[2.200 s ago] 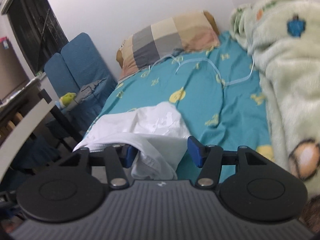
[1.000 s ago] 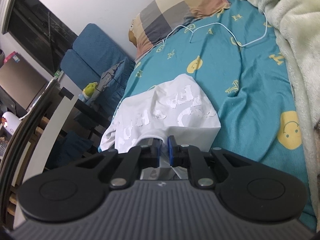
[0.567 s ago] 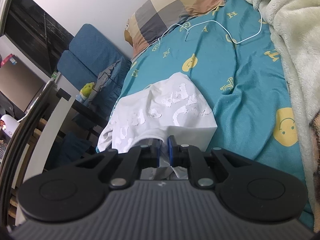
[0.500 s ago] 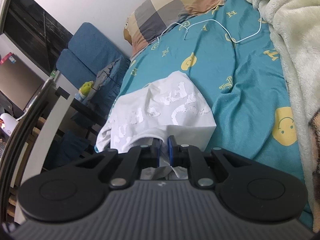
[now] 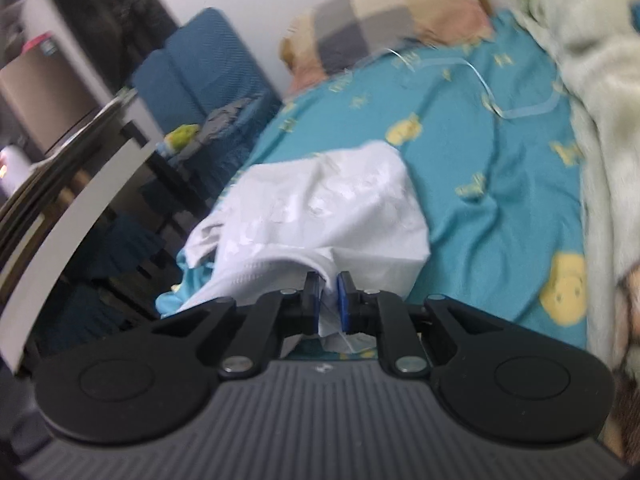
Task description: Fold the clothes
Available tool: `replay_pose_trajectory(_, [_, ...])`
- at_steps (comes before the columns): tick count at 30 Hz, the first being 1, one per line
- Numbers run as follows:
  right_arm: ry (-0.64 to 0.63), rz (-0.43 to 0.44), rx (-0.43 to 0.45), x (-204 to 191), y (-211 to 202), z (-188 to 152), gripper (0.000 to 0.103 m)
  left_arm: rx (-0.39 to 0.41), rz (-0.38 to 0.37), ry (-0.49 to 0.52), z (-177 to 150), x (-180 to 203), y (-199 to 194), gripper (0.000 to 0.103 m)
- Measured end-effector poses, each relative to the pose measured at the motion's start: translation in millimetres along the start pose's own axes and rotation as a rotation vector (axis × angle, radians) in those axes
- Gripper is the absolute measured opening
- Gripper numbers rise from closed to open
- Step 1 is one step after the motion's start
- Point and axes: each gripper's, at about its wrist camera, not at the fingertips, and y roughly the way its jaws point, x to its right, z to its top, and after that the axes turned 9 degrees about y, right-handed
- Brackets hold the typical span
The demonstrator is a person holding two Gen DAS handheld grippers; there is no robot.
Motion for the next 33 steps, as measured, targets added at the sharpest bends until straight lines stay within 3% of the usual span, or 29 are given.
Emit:
replay_pose_trajectory(13, [-0.166, 0.03, -0.112, -28.3, 5.9, -16.7, 0.013, 0.031, -0.003, -0.188, -0.4, -42.9, -7.3, 0.006])
replay_pose_trajectory(16, [-0.117, -0.014, -0.081, -18.7, 2.4, -13.9, 0.013, 0.028, -0.005, -0.214, -0.5, -48.1, -6.7, 0.006])
replay_pose_trajectory(22, [-0.011, -0.015, 0.008, -4.8, -12.9, -4.0, 0.013, 0.015, -0.04, -0.19, -2.2, -39.3, -2.2, 0.006])
replay_pose_trajectory(27, [0.048, 0.004, 0.007, -0.3, -15.1, 0.0, 0.013, -0.001, -0.034, -0.173, -7.6, -35.3, 4.2, 0.006])
replay_pose_trajectory(33, [0.012, 0.005, -0.001, -6.1, -21.3, -0.2, 0.013, -0.028, -0.008, -0.182, -12.0, -38.3, 11.7, 0.006])
